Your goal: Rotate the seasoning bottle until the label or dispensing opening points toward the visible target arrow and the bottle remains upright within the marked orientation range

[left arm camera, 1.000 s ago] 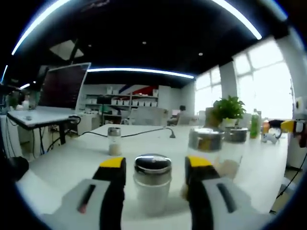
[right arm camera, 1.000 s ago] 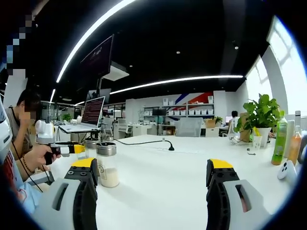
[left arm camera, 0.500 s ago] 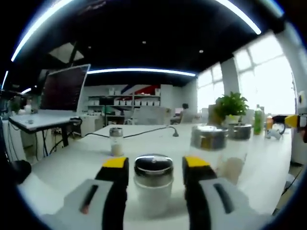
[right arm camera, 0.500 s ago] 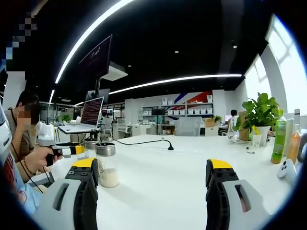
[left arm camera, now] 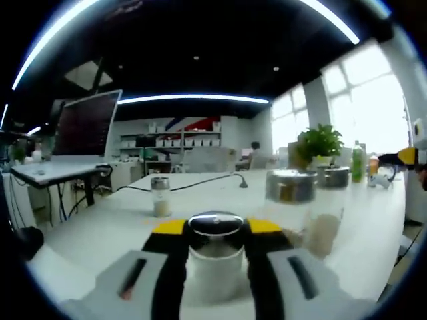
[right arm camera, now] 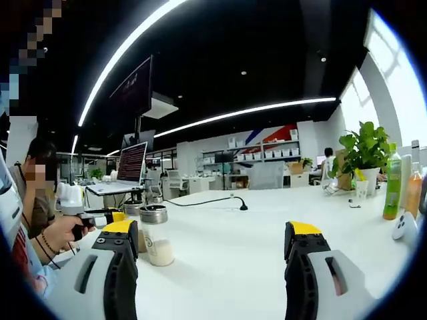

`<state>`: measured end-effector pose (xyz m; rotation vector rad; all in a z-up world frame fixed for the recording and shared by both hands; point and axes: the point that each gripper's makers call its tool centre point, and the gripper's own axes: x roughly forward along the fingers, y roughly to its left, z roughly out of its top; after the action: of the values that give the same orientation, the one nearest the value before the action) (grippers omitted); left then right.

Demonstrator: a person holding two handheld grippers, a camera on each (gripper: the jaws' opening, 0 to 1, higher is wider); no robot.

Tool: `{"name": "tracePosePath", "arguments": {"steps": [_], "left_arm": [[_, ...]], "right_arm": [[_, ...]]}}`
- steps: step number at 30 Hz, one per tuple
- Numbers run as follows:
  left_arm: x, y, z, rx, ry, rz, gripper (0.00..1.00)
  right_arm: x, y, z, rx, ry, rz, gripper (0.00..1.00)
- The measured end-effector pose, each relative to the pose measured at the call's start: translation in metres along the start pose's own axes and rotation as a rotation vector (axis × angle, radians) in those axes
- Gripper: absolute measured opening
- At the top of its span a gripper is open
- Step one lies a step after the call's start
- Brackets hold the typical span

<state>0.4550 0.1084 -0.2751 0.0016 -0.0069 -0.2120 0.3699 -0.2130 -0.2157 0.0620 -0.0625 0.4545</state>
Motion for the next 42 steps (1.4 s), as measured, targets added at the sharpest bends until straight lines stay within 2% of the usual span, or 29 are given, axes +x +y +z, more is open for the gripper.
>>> {"name": "tracePosePath", "arguments": {"steps": [8,19,27,42], "left_arm": [[-0.001,0.001,0.0,-0.005,-0.002,-0.017,0.34],[-0.004,-0.001,-0.001,0.013,0.008,-0.087,0.33],[-0.004,-0.001,-0.001,0.005,-0.005,-0.15,0.33],[0.002,-0.004,-0.001,0.015,0.026,-0.291,0.33]], "right_arm": [[-0.001,-0.001,0.0,-0.005,0.0,-0.005,0.93],[-0.001,0.002,-0.002,-0.004,0.008,0.006,0.93],[-0.002,0.005,-0.004,-0.012,0.015,0.011,0.93],[-0.002,0.007,-0.006,-0.017,0.018,0.019,0.93]]}}
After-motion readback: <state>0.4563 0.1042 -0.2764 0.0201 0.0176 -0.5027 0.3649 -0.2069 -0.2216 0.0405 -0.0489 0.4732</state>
